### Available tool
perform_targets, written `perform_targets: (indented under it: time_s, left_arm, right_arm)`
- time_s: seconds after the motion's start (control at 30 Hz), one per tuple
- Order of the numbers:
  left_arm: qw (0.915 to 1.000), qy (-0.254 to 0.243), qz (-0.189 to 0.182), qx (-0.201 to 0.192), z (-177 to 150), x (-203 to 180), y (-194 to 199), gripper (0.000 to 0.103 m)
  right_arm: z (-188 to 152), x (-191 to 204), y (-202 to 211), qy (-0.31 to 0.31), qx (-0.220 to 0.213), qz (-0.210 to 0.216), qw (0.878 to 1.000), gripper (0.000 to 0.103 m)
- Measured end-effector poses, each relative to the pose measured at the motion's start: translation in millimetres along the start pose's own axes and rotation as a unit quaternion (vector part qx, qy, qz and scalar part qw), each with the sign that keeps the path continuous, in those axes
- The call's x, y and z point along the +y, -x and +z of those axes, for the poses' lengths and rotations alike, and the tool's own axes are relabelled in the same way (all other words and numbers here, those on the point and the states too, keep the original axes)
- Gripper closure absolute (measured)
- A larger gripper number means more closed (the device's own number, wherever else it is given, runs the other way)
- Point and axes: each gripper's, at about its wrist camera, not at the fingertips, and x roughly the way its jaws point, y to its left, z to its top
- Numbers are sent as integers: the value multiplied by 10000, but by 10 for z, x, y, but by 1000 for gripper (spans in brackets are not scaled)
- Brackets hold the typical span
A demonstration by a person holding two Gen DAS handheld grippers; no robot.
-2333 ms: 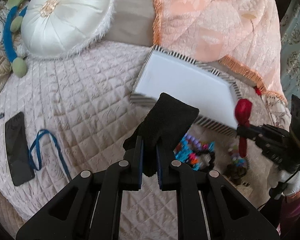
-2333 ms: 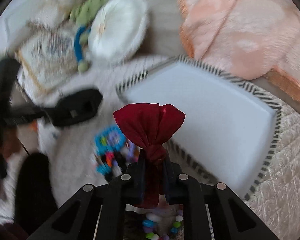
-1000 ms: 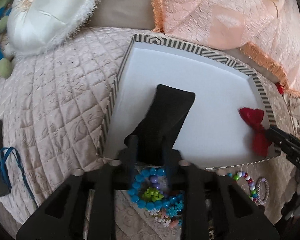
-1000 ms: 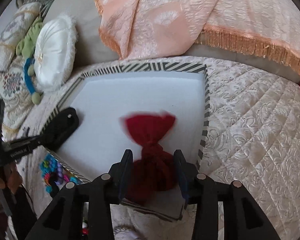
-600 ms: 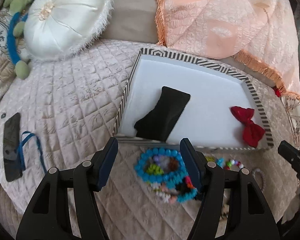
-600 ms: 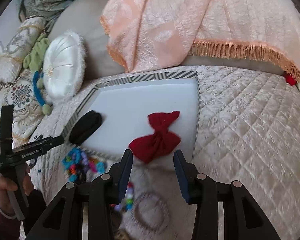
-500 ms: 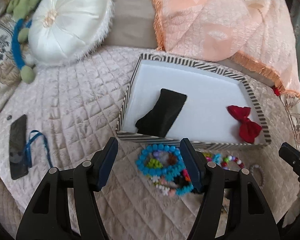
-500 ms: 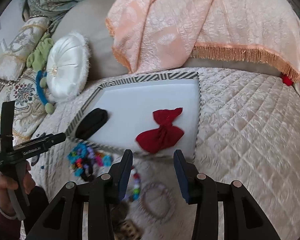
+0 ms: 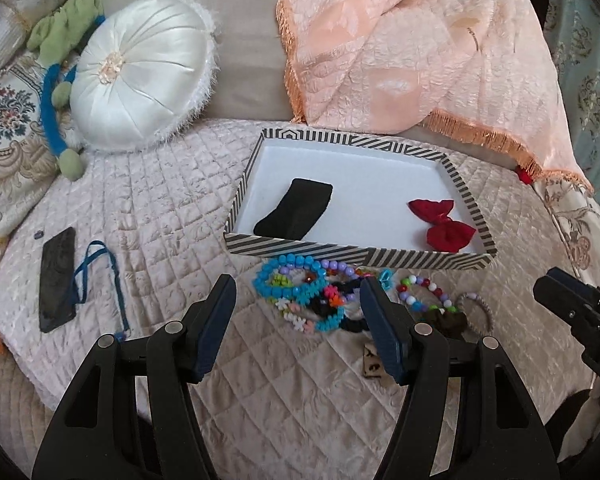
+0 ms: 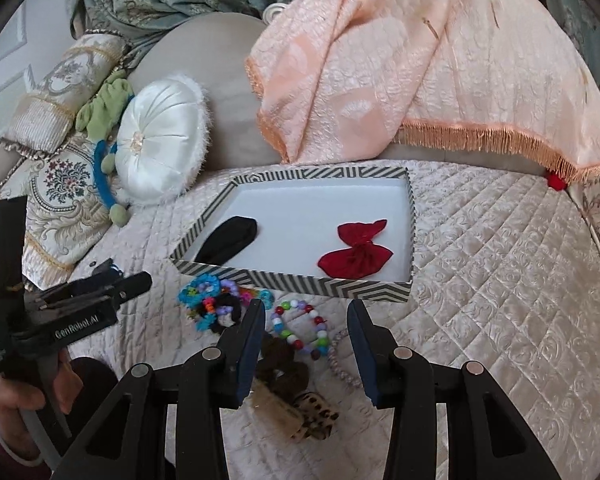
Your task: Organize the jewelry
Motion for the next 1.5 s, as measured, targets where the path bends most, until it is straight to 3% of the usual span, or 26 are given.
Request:
perform_targets:
  time_s: [0.53,0.73,0.93,1.5]
  left_arm:
    - [9982,-79,588,-48,-184,-45,191,38]
    - [9981,-257,560,36,-205,-77,192,38]
    - [9988,-274,271,306,-227,-98,121,38]
    - [9992,-240,233,206,-241,-1,115,38]
  right_arm:
    - [-60,144,198,108,-83,113,9998,61]
    - [-70,145,203,117,-76,122,9998,60]
    - [-85,123,179,127,-7,106,9999,59]
    - [-144,54,139,299,136,99,9994,55]
